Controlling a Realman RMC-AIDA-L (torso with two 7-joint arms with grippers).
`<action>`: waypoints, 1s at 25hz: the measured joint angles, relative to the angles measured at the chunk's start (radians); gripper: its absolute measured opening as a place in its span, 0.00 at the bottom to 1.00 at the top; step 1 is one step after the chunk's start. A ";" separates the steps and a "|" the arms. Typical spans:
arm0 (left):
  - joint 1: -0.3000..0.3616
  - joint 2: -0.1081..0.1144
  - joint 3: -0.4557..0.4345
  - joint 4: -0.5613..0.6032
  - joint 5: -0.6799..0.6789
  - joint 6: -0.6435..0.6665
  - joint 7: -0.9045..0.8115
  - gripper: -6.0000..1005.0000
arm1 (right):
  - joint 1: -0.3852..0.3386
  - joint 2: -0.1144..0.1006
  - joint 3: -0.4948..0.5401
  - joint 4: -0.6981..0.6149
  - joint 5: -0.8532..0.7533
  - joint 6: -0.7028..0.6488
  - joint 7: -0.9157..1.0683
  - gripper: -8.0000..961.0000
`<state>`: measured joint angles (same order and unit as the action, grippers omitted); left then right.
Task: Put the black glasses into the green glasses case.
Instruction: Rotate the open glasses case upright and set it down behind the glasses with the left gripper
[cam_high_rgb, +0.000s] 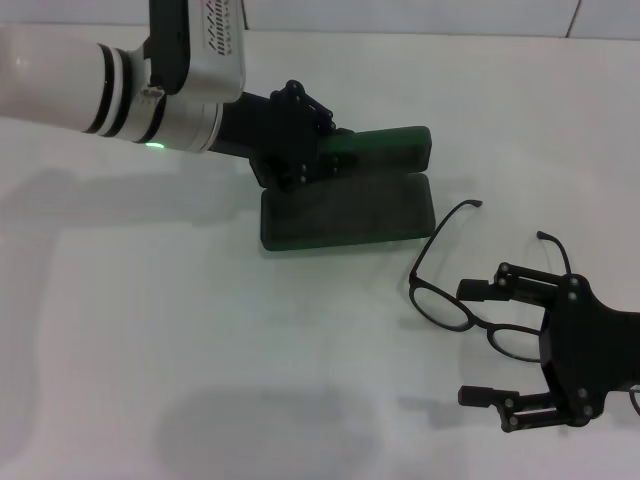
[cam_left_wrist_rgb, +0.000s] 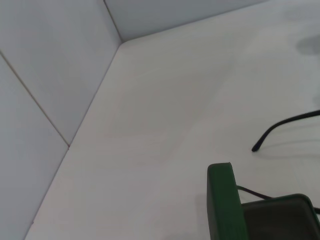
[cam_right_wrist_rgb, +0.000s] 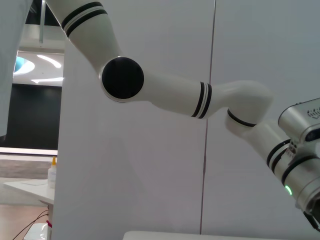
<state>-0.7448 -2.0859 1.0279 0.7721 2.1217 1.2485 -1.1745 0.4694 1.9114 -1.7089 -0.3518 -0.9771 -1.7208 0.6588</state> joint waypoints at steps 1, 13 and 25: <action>0.002 0.001 0.001 0.001 0.000 -0.001 0.006 0.20 | 0.000 0.000 0.000 0.000 0.000 0.000 0.000 0.87; 0.005 0.004 0.004 -0.003 0.045 -0.034 0.060 0.20 | 0.000 0.001 0.000 0.001 0.000 0.000 0.000 0.87; 0.012 -0.006 0.032 -0.015 0.002 -0.064 0.045 0.24 | 0.000 0.003 0.002 0.001 0.007 0.014 0.000 0.87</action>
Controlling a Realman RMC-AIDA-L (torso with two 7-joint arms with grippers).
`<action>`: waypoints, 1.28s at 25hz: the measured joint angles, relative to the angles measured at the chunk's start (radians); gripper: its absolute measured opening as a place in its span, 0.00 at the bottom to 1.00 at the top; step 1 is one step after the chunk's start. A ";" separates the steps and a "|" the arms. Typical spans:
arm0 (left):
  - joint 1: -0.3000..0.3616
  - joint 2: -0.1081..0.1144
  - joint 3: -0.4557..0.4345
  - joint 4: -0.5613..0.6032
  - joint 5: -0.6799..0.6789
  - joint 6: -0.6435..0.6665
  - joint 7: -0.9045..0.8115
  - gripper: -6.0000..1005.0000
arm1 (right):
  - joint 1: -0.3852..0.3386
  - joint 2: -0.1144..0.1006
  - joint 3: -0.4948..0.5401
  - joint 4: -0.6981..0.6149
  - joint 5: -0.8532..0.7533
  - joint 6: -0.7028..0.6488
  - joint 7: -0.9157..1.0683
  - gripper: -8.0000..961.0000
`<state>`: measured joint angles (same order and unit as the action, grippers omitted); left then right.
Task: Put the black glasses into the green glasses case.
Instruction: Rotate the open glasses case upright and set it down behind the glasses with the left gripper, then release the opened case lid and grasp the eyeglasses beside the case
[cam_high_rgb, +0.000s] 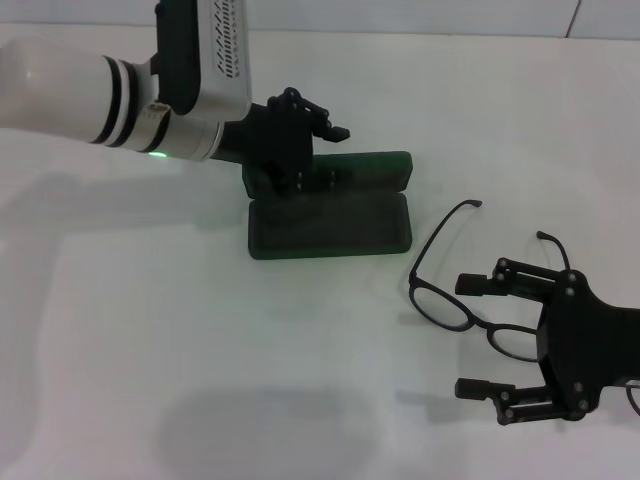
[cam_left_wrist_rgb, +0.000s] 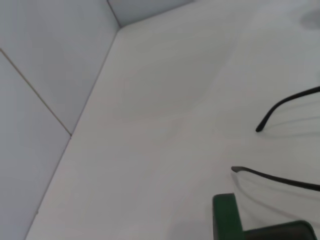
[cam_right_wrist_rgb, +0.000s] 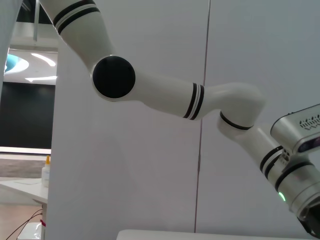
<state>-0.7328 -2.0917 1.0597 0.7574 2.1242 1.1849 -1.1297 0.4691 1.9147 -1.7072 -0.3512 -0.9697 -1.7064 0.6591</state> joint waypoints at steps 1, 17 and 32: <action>0.002 0.000 0.000 0.001 0.000 0.000 -0.004 0.26 | 0.000 0.000 0.000 0.000 0.000 0.000 0.000 0.87; 0.371 -0.001 -0.057 -0.356 -0.945 0.411 0.390 0.65 | 0.013 0.006 0.204 -0.006 -0.007 -0.005 0.002 0.87; 0.403 -0.007 -0.062 -0.603 -1.054 0.413 0.554 0.65 | 0.030 -0.017 0.291 -0.730 -0.642 0.277 0.907 0.87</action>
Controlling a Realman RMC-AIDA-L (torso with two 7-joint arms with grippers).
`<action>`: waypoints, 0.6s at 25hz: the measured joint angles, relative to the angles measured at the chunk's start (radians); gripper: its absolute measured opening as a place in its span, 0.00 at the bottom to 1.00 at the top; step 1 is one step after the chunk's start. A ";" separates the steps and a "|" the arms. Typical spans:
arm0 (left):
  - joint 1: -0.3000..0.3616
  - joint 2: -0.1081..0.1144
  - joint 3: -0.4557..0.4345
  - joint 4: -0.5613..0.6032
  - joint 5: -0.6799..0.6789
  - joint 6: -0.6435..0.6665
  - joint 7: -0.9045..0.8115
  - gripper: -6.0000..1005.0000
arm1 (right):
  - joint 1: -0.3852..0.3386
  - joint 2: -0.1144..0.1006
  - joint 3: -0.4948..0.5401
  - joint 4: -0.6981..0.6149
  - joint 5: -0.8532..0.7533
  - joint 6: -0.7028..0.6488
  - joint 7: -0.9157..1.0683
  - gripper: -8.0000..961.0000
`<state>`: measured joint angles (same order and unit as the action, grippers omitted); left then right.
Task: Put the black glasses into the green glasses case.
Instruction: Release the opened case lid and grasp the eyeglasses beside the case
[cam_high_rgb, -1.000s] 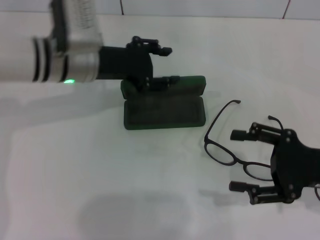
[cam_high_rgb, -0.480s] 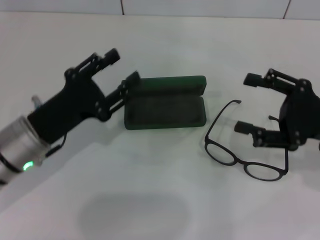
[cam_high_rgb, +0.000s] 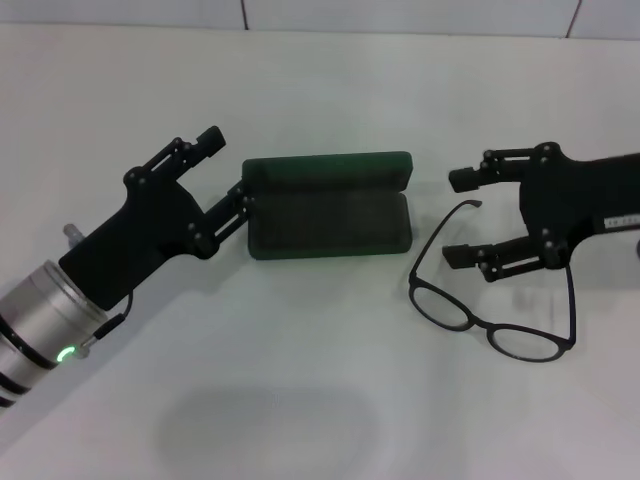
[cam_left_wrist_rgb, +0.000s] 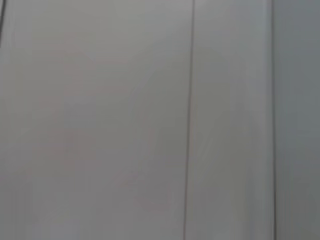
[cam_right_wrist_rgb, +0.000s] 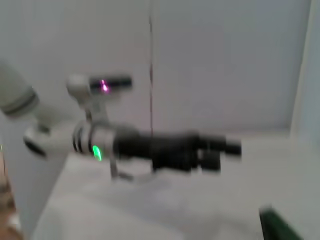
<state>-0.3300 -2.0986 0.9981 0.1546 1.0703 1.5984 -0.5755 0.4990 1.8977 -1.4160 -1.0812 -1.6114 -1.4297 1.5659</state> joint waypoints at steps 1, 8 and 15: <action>-0.001 0.000 0.000 -0.003 -0.002 -0.005 0.000 0.65 | 0.002 0.015 0.031 -0.064 -0.096 -0.023 0.098 0.87; -0.017 -0.001 0.000 -0.016 -0.004 -0.041 0.000 0.65 | 0.079 0.105 0.174 -0.370 -0.537 -0.375 0.489 0.87; -0.022 -0.002 0.002 -0.017 -0.005 -0.088 -0.002 0.65 | 0.174 0.123 -0.007 -0.372 -0.769 -0.387 0.654 0.70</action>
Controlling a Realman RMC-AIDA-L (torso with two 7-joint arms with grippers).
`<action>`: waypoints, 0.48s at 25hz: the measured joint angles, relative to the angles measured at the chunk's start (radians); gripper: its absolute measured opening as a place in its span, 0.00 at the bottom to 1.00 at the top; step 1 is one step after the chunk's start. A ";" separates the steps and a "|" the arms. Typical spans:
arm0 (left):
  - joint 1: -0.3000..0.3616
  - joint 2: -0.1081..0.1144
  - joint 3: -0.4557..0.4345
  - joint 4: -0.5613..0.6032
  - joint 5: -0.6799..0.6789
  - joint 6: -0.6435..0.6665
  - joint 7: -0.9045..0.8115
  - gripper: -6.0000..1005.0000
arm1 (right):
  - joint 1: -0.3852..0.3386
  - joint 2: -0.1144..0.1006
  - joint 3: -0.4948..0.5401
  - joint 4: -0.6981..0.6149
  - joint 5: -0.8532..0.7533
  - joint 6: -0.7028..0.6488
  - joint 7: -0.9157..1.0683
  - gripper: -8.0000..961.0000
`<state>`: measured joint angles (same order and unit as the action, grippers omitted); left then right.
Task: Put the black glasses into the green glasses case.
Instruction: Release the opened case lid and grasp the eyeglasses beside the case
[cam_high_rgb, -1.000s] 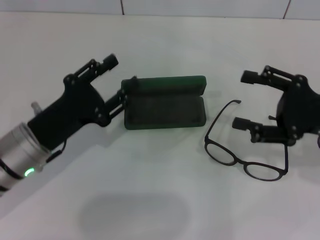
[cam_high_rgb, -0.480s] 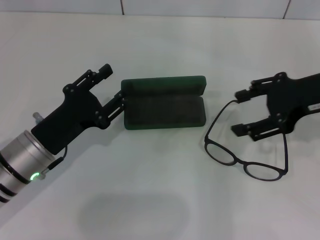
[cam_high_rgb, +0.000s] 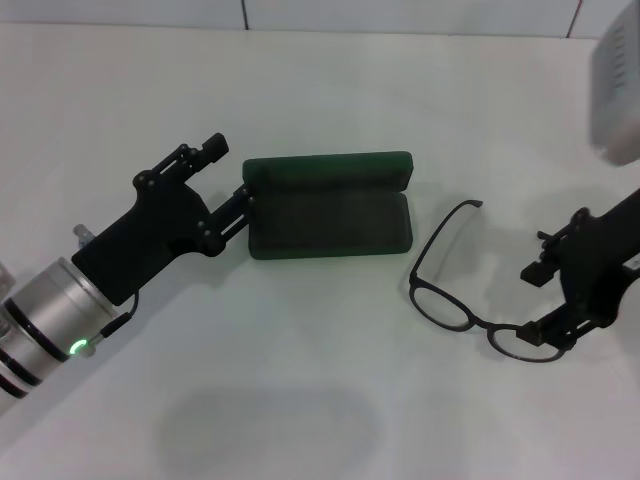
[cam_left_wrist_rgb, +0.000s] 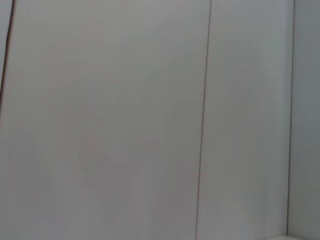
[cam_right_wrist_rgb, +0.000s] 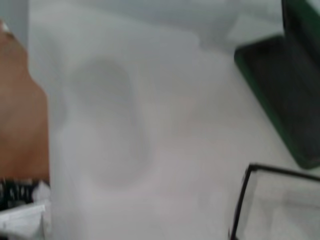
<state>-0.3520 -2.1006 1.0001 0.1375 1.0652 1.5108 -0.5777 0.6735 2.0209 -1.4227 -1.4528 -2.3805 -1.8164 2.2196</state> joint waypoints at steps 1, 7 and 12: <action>-0.003 -0.001 0.001 -0.001 0.000 -0.014 0.000 0.65 | 0.007 0.002 -0.020 0.010 -0.013 0.010 0.007 0.69; -0.027 0.001 0.003 -0.038 0.000 -0.041 0.000 0.65 | 0.009 0.004 -0.124 0.034 -0.039 0.093 0.011 0.66; -0.028 0.002 0.004 -0.038 0.001 -0.036 -0.002 0.65 | 0.012 0.005 -0.168 0.058 -0.056 0.135 0.013 0.66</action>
<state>-0.3801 -2.0984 1.0037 0.0992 1.0666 1.4746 -0.5799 0.6860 2.0257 -1.5909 -1.3947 -2.4362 -1.6815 2.2324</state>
